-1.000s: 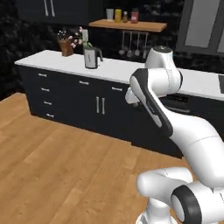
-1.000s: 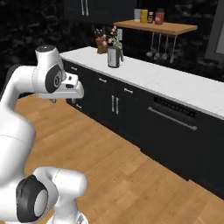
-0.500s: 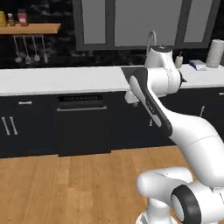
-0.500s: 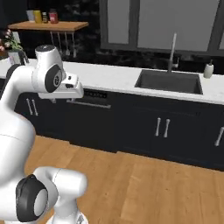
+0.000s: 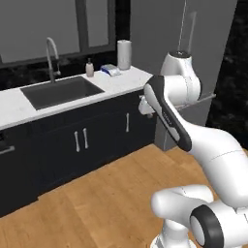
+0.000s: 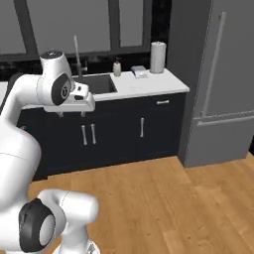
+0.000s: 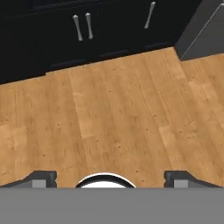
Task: Navigate to the fridge.
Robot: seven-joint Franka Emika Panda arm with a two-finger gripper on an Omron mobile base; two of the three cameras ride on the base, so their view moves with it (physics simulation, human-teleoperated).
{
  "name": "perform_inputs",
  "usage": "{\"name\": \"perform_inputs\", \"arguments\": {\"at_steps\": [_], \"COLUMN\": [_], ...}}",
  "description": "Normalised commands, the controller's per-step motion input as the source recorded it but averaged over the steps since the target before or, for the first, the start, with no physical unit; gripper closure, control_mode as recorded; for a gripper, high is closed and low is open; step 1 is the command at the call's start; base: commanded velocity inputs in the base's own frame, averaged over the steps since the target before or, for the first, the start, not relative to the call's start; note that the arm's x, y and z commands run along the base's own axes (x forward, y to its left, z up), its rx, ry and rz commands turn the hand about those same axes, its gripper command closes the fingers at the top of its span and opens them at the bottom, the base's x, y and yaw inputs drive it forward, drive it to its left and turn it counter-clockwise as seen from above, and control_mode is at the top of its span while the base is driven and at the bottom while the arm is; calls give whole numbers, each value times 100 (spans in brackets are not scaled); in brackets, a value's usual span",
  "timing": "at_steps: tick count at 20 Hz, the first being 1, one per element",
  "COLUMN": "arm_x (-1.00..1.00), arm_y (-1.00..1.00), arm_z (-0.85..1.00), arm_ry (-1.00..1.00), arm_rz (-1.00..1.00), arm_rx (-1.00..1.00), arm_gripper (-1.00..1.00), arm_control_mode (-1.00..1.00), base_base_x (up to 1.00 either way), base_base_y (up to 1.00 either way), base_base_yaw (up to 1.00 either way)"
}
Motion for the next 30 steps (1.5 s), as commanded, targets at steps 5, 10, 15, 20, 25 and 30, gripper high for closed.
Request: {"name": "perform_inputs", "arguments": {"at_steps": [5,10,15,20,25,30], "arm_x": [0,0,0,0,0,0], "arm_y": [0,0,0,0,0,0], "arm_z": [0,0,0,0,0,0], "arm_ry": [0,0,0,0,0,0], "arm_rz": [0,0,0,0,0,0], "arm_rx": [0,0,0,0,0,0], "arm_gripper": [-100,-100,-100,-100,-100,-100], "arm_control_mode": [100,100,100,100,100,100], "base_base_x": [55,100,100,100,100,100], "base_base_y": [-56,-83,-65,-41,-44,-43], "base_base_yaw": [-70,-49,-30,1,27,39]}}
